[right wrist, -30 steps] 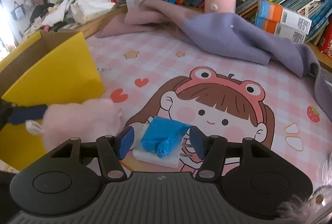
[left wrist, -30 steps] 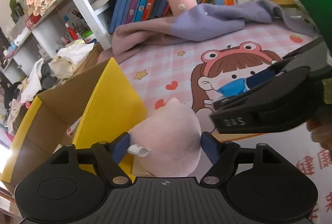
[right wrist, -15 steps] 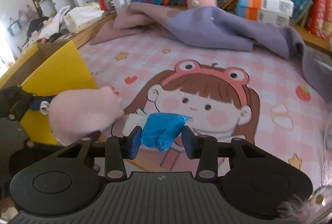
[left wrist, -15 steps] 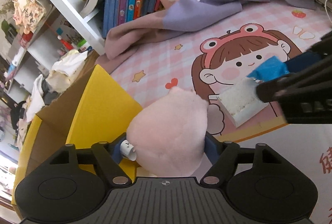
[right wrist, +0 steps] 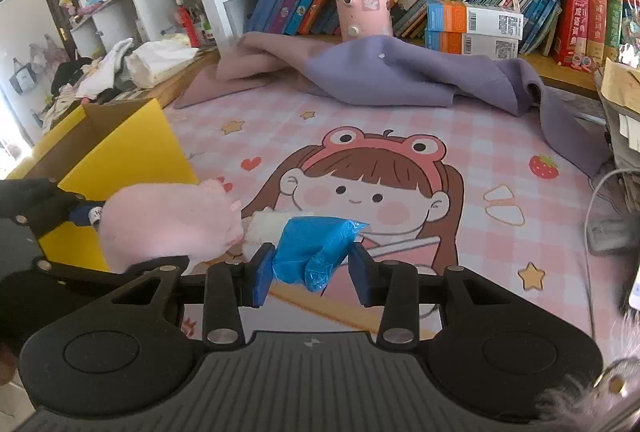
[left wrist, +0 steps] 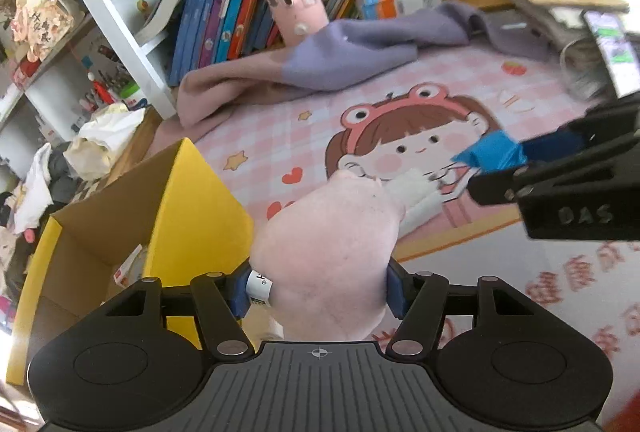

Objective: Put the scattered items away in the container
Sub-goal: 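Lift the plush toy and blue bag and carry them toward the yellow box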

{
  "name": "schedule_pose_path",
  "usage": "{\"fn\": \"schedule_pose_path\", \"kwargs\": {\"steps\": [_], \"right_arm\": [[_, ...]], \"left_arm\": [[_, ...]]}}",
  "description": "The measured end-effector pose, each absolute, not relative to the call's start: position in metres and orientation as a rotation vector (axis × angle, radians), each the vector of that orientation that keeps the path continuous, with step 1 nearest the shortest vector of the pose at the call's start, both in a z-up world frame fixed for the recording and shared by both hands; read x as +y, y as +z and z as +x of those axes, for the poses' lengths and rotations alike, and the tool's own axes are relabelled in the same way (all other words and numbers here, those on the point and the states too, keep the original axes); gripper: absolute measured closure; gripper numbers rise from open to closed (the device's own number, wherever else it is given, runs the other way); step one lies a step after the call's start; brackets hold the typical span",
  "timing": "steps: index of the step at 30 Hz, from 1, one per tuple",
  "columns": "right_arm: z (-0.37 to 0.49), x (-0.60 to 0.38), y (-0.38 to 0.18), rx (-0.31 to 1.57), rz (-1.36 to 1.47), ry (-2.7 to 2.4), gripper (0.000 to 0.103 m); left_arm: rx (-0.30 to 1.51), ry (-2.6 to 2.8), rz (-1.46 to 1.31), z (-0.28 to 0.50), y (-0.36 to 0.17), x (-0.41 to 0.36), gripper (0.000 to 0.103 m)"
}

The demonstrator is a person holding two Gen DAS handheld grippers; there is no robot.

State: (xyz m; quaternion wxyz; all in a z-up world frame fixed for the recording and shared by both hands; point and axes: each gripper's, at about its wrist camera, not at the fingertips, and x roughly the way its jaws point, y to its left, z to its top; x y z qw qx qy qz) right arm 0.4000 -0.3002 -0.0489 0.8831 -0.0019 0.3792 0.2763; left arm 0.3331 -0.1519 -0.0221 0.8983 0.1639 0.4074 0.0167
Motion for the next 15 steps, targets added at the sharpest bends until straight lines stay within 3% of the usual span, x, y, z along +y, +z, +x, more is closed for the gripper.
{"fn": "schedule_pose_path", "kwargs": {"steps": [15], "right_arm": [[0.341, -0.324, -0.040, 0.811, 0.006, 0.490, 0.066]], "left_arm": [[0.828, -0.177, 0.262, 0.275, 0.001, -0.156, 0.041]]}}
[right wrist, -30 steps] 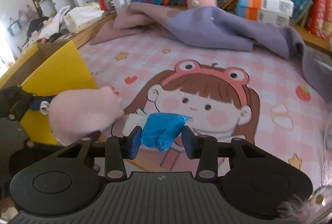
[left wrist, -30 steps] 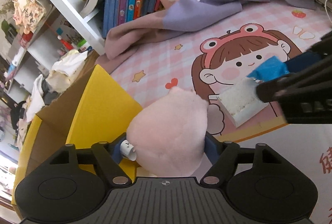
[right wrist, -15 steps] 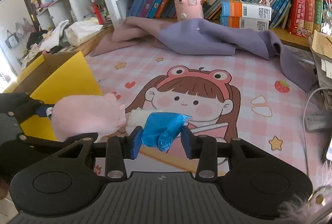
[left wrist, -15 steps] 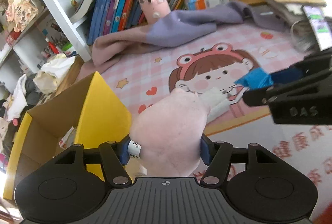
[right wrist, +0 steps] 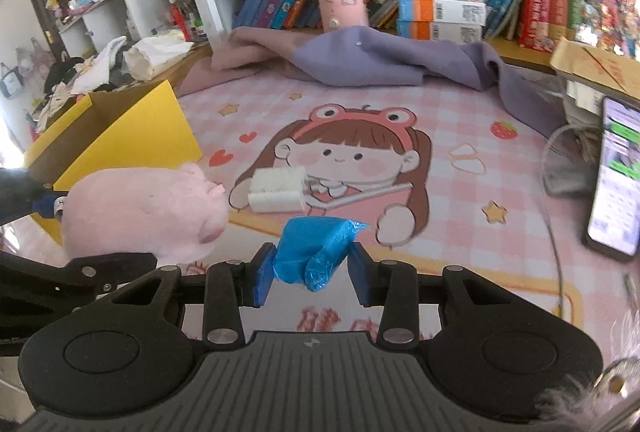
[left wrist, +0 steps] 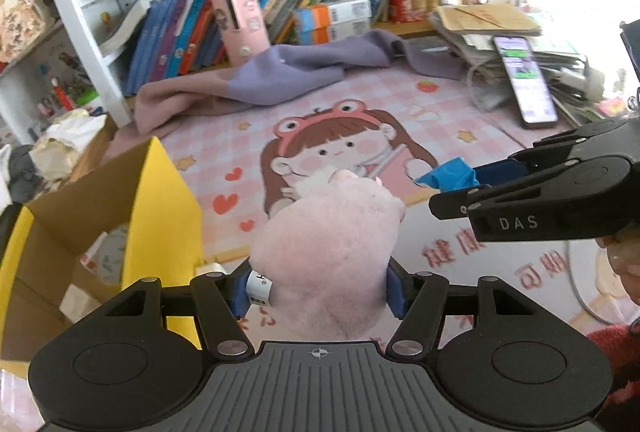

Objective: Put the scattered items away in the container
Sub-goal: 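Lift the plush toy and blue bag and carry them toward the yellow box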

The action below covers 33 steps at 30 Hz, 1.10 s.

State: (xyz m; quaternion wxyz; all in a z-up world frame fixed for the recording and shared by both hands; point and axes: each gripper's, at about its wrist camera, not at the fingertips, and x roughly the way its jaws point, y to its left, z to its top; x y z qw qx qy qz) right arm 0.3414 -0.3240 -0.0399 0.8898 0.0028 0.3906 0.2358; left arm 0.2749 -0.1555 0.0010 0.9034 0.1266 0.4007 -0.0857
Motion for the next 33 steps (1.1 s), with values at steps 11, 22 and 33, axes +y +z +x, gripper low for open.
{"fn": "schedule_pose_path", "kwargs": {"steps": [11, 22, 33], "right_arm": [[0.291, -0.310, -0.015, 0.742, -0.043, 0.343, 0.066], [0.225, -0.264, -0.006, 0.719, -0.060, 0.272, 0.067], [0.148, -0.202, -0.014, 0.723, -0.068, 0.273, 0.067]], "left_arm": [[0.729, -0.323, 0.218, 0.238, 0.009, -0.132, 0.041], [0.711, -0.372, 0.203, 0.173, 0.015, -0.077, 0.041], [0.732, -0.376, 0.193, 0.118, 0.011, -0.015, 0.041]]}}
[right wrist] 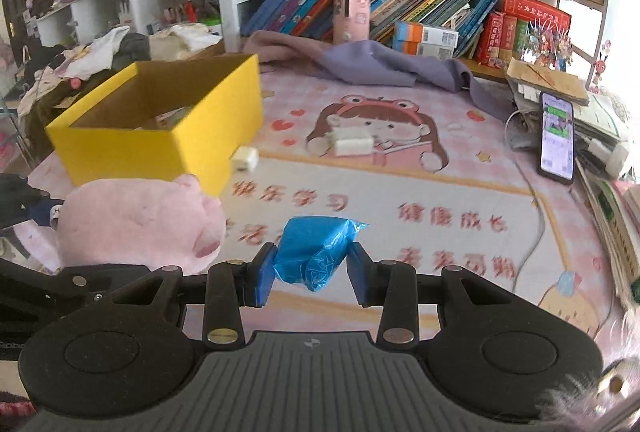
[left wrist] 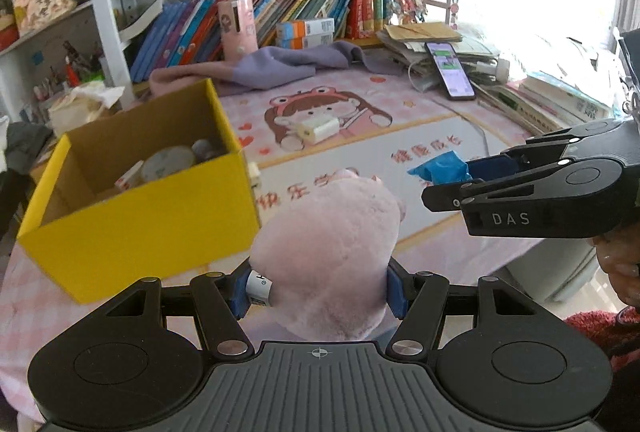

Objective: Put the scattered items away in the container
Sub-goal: 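Lift the plush toy and blue bag and carry them toward the yellow box, then lower the pink plush pig into the box while the right lowers the blue bag inside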

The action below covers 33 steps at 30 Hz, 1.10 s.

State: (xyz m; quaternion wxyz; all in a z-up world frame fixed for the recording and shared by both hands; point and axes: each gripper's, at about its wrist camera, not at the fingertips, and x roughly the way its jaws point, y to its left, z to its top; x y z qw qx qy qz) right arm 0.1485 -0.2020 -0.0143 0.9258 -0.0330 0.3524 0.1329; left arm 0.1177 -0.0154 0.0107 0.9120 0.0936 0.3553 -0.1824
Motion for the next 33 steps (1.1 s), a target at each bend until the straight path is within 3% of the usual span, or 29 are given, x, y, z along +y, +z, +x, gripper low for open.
{"fn": "schedule_pose_path", "kwargs": {"steps": [33], "right_arm": [[0.103, -0.094, 0.015, 0.594, -0.126, 0.446, 0.068]], "left_arm": [[0.603, -0.178, 0.130, 0.061, 0.041, 0.087, 0.041]]}}
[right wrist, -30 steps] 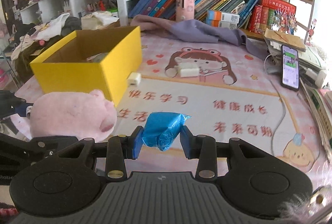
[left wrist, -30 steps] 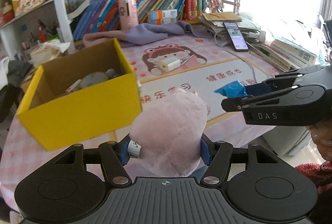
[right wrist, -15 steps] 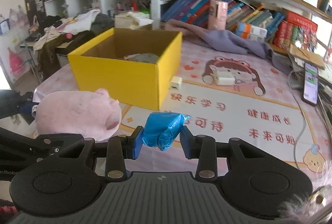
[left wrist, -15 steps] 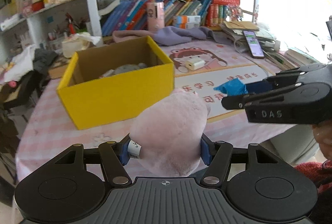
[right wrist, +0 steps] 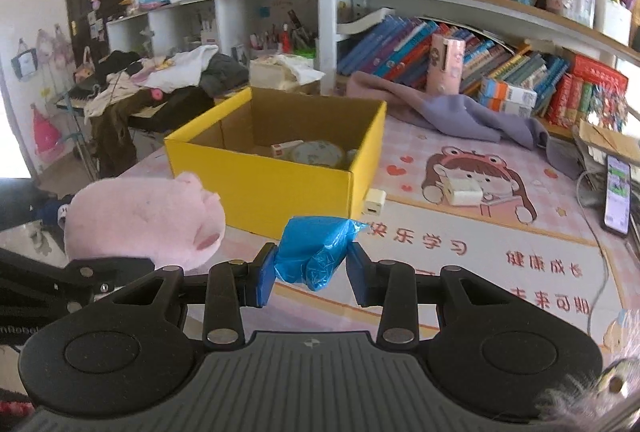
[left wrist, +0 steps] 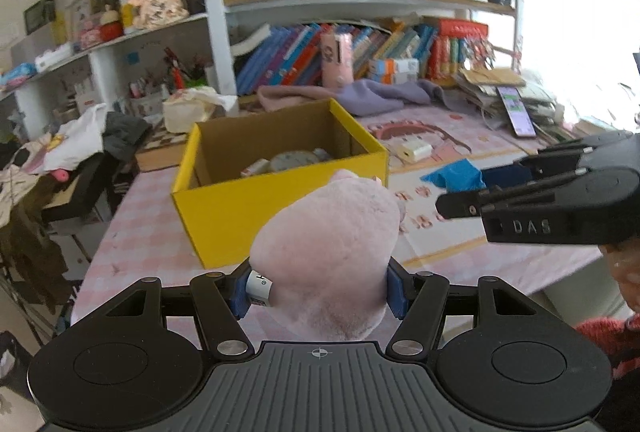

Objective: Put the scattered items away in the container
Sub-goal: 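Lower the pink plush pig into the box while the right lowers the blue bag inside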

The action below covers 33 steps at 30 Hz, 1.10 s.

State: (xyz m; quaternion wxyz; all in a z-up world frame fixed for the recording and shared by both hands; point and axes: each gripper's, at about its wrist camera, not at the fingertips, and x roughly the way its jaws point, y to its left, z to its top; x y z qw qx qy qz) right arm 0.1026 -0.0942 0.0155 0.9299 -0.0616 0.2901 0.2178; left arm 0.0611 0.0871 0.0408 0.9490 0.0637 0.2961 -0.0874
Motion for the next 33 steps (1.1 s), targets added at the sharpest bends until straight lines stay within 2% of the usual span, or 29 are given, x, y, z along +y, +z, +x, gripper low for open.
{"fn": "schedule_pose_path", "kwargs": {"steps": [14, 33], "right_arm": [[0.146, -0.069, 0.042, 0.508, -0.129, 0.502, 0.068], [0.271, -0.039, 0.030, 0.572, -0.199, 0.588, 0.068]], "left_arm": [[0.488, -0.100, 0.117, 0.098, 0.074, 0.105, 0.041], [0.563, -0.071, 0.085, 0.227, 0.059, 0.110, 0.040]]}}
